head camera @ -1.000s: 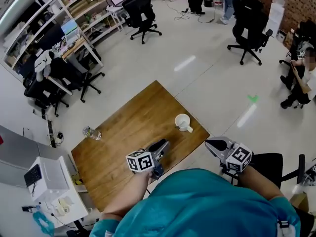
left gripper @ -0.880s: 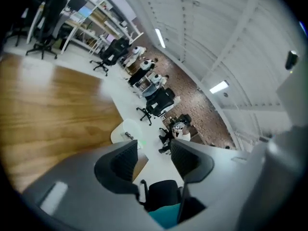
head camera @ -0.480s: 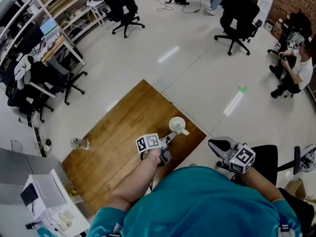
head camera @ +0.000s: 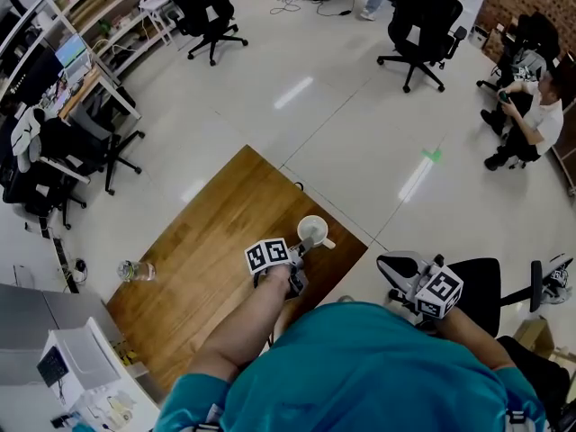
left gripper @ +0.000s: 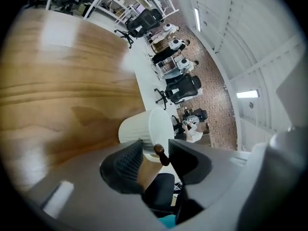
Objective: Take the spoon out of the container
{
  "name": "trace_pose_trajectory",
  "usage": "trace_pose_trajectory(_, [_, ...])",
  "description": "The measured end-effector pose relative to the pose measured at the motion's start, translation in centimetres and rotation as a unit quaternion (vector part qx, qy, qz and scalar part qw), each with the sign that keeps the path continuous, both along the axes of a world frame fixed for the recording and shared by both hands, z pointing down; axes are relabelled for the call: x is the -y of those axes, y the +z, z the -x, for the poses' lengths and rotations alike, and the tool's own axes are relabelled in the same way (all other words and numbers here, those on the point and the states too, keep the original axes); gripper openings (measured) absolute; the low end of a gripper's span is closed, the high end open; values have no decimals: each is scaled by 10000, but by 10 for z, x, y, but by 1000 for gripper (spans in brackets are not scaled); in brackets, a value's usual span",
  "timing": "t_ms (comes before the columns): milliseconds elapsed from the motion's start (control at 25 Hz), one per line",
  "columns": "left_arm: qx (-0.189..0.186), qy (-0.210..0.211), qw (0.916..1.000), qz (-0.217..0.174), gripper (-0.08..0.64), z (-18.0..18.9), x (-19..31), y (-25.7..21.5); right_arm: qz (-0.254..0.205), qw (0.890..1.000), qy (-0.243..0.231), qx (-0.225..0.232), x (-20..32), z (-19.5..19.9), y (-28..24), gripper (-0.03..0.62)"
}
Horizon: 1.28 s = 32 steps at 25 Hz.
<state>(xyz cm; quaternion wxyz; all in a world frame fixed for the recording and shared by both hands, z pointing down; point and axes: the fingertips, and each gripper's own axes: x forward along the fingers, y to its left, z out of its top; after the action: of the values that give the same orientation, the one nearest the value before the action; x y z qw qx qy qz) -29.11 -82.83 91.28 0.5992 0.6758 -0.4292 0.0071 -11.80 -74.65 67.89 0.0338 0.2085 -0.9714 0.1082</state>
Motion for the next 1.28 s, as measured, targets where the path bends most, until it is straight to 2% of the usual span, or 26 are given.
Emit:
trace_pose_trajectory(120, [148, -72, 9999, 45, 118, 1, -2, 5, 19, 10000, -33, 25, -1, -6, 5, 2])
trace_pose_trajectory(320, [239, -76, 9997, 29, 52, -8, -8, -17, 2, 9998, -130, 134, -2, -24, -8, 2])
trace_pose_trajectory(560, [209, -88, 9994, -264, 51, -26, -23, -45, -20, 9994, -216, 258, -14, -46, -16, 2])
trace_pose_trajectory(720, [172, -180, 9987, -455, 51, -38, -40, -61, 275, 9987, -296, 299, -32, -61, -26, 2])
trace_pose_trajectory(840, [130, -267, 9969, -726, 51, -46, -57, -83, -76, 9973, -465, 567, -33, -73, -23, 2])
trace_pose_trajectory(960, [126, -395, 9928, -1122, 51, -56, -81, -113, -160, 9961, -608, 617, -39, -87, -26, 2])
trace_pose_trajectory(1160, [392, -616, 9794, -1881, 51, -86, -120, -150, -163, 9906, -954, 969, -48, -115, -24, 2])
trace_pose_trajectory(1280, [571, -642, 9698, -2285, 51, -88, -158, -162, -315, 9888, -1112, 944, -68, -107, -14, 2])
